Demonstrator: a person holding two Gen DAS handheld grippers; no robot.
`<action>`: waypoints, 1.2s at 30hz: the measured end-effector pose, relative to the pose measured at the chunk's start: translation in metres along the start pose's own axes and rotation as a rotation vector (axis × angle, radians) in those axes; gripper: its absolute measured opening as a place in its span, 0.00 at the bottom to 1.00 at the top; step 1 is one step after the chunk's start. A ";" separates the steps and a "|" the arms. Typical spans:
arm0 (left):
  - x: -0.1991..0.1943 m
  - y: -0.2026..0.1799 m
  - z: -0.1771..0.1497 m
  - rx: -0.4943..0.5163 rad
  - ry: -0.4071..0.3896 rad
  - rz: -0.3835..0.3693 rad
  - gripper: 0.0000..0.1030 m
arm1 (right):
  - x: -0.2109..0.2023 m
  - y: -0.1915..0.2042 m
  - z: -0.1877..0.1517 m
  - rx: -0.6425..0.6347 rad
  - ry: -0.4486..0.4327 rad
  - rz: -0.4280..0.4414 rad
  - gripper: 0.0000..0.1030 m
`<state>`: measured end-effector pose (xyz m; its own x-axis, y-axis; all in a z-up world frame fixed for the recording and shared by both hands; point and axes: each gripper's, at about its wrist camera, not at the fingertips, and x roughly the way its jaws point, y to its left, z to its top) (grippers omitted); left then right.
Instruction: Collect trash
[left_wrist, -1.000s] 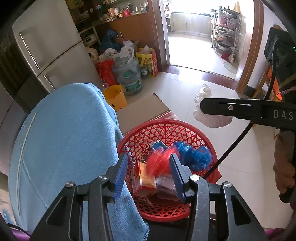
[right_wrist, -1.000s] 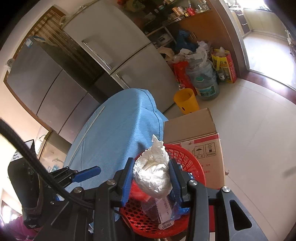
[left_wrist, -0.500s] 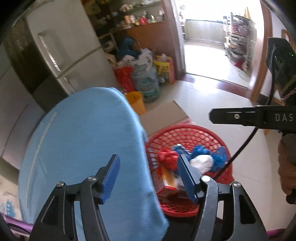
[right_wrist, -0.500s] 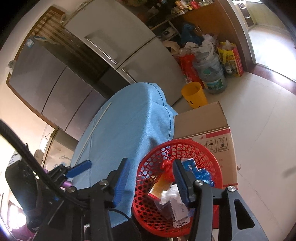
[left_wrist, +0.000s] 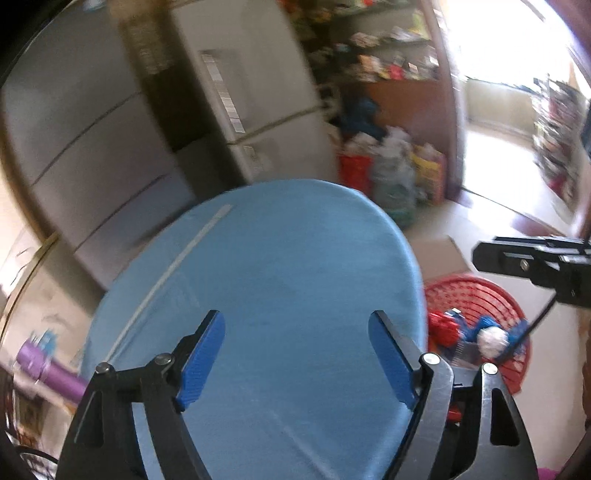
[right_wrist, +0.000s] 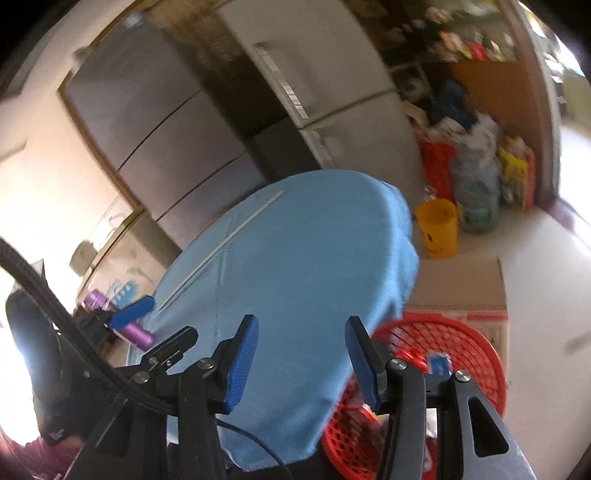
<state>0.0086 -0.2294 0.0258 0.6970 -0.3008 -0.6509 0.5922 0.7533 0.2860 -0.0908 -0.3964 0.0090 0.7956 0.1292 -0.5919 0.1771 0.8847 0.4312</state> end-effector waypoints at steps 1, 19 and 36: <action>-0.002 0.008 -0.002 -0.014 -0.005 0.018 0.78 | 0.002 0.010 0.002 -0.025 -0.003 0.000 0.53; -0.062 0.162 -0.048 -0.353 -0.043 0.300 0.79 | 0.020 0.169 0.013 -0.351 -0.102 0.010 0.61; -0.085 0.196 -0.072 -0.421 -0.058 0.349 0.80 | 0.024 0.204 0.019 -0.353 -0.111 0.045 0.64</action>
<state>0.0361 -0.0139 0.0862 0.8514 -0.0146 -0.5243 0.1178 0.9794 0.1640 -0.0249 -0.2216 0.0960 0.8597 0.1393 -0.4915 -0.0548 0.9817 0.1825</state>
